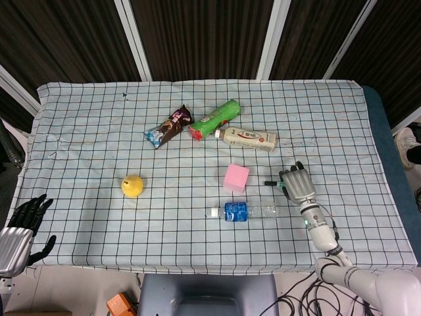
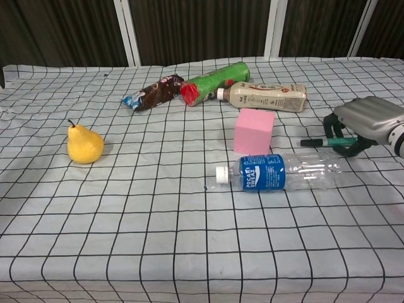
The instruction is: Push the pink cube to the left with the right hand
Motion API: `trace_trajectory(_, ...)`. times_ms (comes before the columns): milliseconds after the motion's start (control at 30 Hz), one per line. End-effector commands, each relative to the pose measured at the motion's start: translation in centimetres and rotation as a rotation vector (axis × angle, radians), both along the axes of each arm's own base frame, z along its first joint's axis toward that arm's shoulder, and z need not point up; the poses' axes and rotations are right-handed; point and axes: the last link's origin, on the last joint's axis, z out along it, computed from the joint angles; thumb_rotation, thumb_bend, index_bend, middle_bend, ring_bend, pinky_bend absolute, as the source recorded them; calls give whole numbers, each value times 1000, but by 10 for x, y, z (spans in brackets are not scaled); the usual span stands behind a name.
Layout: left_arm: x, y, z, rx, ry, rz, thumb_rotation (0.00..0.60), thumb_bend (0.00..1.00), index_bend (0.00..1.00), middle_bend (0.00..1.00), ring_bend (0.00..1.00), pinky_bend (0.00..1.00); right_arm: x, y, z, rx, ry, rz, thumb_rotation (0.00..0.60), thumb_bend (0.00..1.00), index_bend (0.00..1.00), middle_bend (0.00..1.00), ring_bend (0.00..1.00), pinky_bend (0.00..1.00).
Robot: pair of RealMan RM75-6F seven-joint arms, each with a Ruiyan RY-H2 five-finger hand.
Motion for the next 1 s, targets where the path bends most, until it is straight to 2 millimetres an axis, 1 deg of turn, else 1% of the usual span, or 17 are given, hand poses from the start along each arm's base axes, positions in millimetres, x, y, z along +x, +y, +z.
trace_trajectory(33, 0, 0, 0, -1, -1, 0, 600, 392, 0, 0, 0, 113, 3, -1, 3, -15, -21, 6, 600, 518, 976, 658, 409, 318)
trace_trajectory(133, 0, 0, 0, -3, -2, -1, 600, 392, 0, 0, 0, 112, 10, -4, 5, -28, -45, 18, 600, 518, 976, 658, 413, 322)
trace_trajectory(233, 1, 0, 0, -3, -5, -3, 600, 392, 0, 0, 0, 112, 21, -6, 3, -33, -63, 41, 600, 518, 976, 658, 414, 328)
trace_trajectory(533, -1, -1, 4, 5, -17, -5, 600, 392, 0, 0, 0, 113, 64, -12, -24, 2, -70, 98, 600, 518, 977, 659, 414, 328)
trace_trajectory(767, -2, -2, 6, 4, -24, -6, 600, 392, 0, 0, 0, 113, 90, -19, -38, 11, -82, 106, 600, 518, 976, 658, 414, 328)
trace_trajectory(867, -2, -3, 6, 3, -27, -8, 600, 392, 0, 0, 0, 113, 105, -23, -46, 16, -90, 112, 600, 518, 976, 658, 414, 328)
trace_trajectory(1000, -2, -3, 7, 2, -32, -9, 600, 391, 0, 0, 0, 112, 132, -29, -60, 24, -97, 121, 600, 518, 976, 659, 414, 328)
